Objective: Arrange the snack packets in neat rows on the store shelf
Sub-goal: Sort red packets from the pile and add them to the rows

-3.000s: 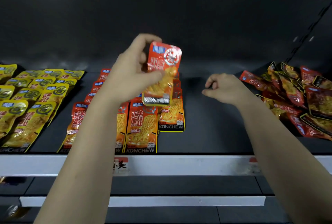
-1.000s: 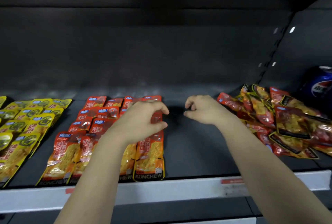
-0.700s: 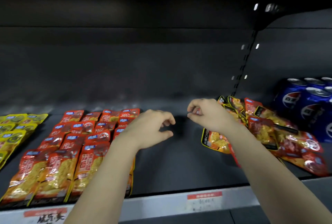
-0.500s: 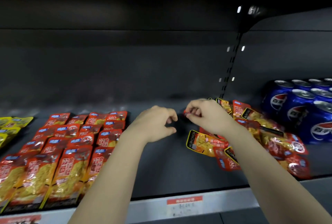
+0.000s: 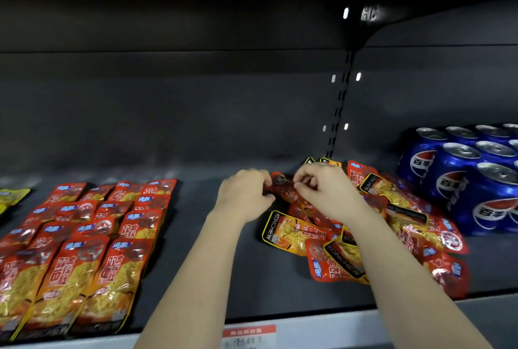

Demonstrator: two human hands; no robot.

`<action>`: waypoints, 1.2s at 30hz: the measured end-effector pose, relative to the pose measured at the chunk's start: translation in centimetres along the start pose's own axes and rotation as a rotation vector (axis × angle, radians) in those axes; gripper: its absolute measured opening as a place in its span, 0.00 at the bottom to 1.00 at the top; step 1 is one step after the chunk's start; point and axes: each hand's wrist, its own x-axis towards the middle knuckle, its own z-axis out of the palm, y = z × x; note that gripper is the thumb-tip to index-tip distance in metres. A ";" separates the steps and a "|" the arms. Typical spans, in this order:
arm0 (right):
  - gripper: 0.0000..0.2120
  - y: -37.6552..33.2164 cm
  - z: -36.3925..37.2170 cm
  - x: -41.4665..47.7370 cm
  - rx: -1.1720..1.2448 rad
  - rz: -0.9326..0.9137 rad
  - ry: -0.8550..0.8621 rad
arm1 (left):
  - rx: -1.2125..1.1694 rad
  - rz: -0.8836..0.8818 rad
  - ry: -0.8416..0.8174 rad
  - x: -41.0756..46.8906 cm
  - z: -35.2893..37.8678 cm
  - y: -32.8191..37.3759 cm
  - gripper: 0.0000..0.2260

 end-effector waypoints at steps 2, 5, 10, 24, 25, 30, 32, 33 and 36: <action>0.03 0.2 0.0 -0.1 0.031 0.015 0.013 | -0.020 -0.030 0.056 -0.2 0.8 -0.2 0.11; 0.03 0.3 -0.1 -0.3 0.061 0.025 0.018 | -0.041 -0.051 0.034 -0.1 1.8 -0.4 0.11; 0.04 0.5 0.1 -0.6 0.078 0.025 0.028 | -0.436 -0.126 -0.056 0.9 2.9 -1.1 0.13; 0.26 -0.5 0.2 -0.7 0.264 0.004 0.029 | -1.285 0.049 0.492 -0.6 -0.4 -0.6 0.09; 0.28 -0.8 0.2 -0.8 0.306 -0.021 0.034 | -1.305 0.076 0.467 -0.8 -0.5 -0.5 0.09; 0.25 -1.0 -0.1 -0.8 0.357 0.025 0.139 | -1.362 0.198 0.348 -0.9 -0.6 -0.1 0.11; 0.20 -0.8 -0.3 -0.7 0.315 0.071 0.193 | -1.360 0.223 0.314 -0.9 -0.6 0.0 0.14; 0.18 -0.8 -0.3 -0.7 0.280 0.071 0.213 | -1.358 0.232 0.299 -0.9 -0.6 0.1 0.15; 0.14 -1.0 -0.1 -0.6 0.181 0.063 0.248 | -1.339 0.168 0.259 -0.8 -0.3 0.3 0.11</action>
